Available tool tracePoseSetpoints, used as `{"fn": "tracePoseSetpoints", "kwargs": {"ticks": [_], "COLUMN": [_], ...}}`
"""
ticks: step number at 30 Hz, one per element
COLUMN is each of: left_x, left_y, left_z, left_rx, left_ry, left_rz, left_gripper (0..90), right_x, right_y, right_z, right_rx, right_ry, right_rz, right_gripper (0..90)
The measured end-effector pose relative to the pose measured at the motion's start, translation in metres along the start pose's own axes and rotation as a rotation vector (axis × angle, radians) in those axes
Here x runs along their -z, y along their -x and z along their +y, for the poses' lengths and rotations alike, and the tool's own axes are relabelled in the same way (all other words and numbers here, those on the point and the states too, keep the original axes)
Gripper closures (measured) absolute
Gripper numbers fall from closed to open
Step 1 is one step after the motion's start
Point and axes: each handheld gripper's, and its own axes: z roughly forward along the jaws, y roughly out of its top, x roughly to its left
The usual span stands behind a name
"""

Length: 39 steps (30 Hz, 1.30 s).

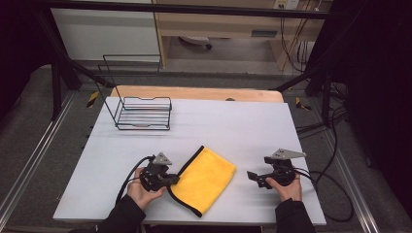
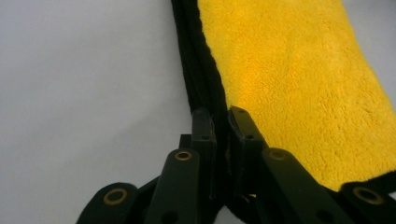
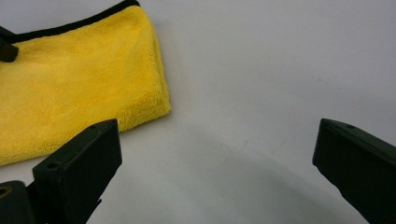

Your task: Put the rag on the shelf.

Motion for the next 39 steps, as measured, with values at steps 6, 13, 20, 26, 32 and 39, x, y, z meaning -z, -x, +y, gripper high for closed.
{"fn": "tracePoseSetpoints", "kwargs": {"ticks": [6, 13, 20, 26, 32, 39], "left_x": [-0.002, 0.001, -0.013, -0.040, -0.062, -0.073], "left_y": [0.003, -0.008, -0.021, -0.023, -0.030, -0.027], "left_z": [-0.006, 0.009, 0.043, 0.062, 0.071, 0.074], "left_rx": [-0.002, -0.017, -0.019, -0.008, 0.007, 0.016], "left_ry": [-0.002, 0.061, 0.071, 0.068, 0.047, 0.047], "left_rz": [0.010, 0.054, 0.057, 0.062, 0.045, 0.009], "left_gripper": [80.3, 53.3, 38.0, 37.2, 49.8, 59.4], "right_x": [-0.001, 0.000, 0.000, 0.000, 0.001, 0.000], "right_y": [0.000, 0.000, 0.001, 0.001, 0.001, 0.001], "right_z": [0.000, 0.000, 0.000, 0.000, 0.000, 0.001], "right_rx": [0.004, 0.003, 0.011, 0.009, 0.009, 0.012], "right_ry": [-0.001, -0.001, 0.007, 0.008, 0.008, 0.009], "right_rz": [-0.003, -0.008, -0.015, -0.015, -0.015, -0.012], "right_gripper": [1.9, 1.8, 1.7, 1.6, 1.6, 1.6]}}
